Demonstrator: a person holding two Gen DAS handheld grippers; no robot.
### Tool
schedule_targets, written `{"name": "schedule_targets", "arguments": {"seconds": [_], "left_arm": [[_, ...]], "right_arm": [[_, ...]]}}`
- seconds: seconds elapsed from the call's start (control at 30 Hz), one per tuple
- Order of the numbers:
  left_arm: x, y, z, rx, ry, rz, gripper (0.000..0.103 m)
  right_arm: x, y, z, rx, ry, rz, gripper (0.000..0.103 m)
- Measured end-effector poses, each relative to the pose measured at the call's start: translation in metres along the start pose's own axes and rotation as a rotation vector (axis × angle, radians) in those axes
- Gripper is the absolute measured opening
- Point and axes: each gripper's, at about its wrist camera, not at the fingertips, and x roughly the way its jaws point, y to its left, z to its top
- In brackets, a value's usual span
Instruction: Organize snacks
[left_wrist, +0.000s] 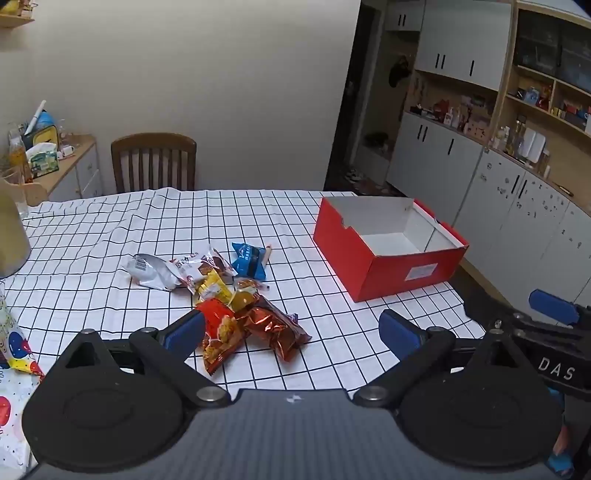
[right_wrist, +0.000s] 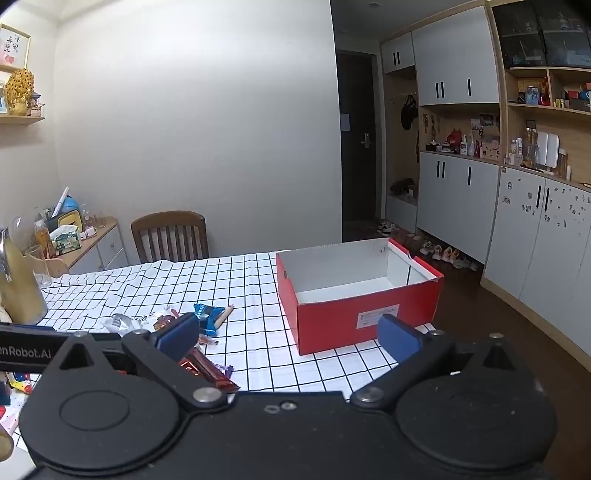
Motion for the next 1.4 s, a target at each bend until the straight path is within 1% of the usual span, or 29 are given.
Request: {"name": "schedule_targets", "arguments": {"seconds": [0.03,0.1,0.33,0.77,1.4], "left_arm": [[0.001,-0.002,-0.001,0.009,0.001,0.010,0.101],[0.001,0.007,0.001,-0.015,0.002,-0.006,0.101],[-0.011,0.000,-0.001,0.010,0.000,0.011,0.101],[-0.014,0.005,-0.004,0.001,0.015,0.009,0.101],[-0.016,0.010,-0.004,0.001,0.012,0.006,0.101]], "right_arm": [[0.000,0.000,0.000,0.002,-0.003,0.003,0.103],[-0.001,-0.001,0.000,0.002,0.006,0.009,0.103],[0.001,0.007,-0.004,-0.002,0.047,0.029,0.103],[-0.006,0.008,-0.003,-0.003,0.050,0.036,0.103],[-0.004,0.012,-0.003,-0.019,0.046,0.033,0.103]]}}
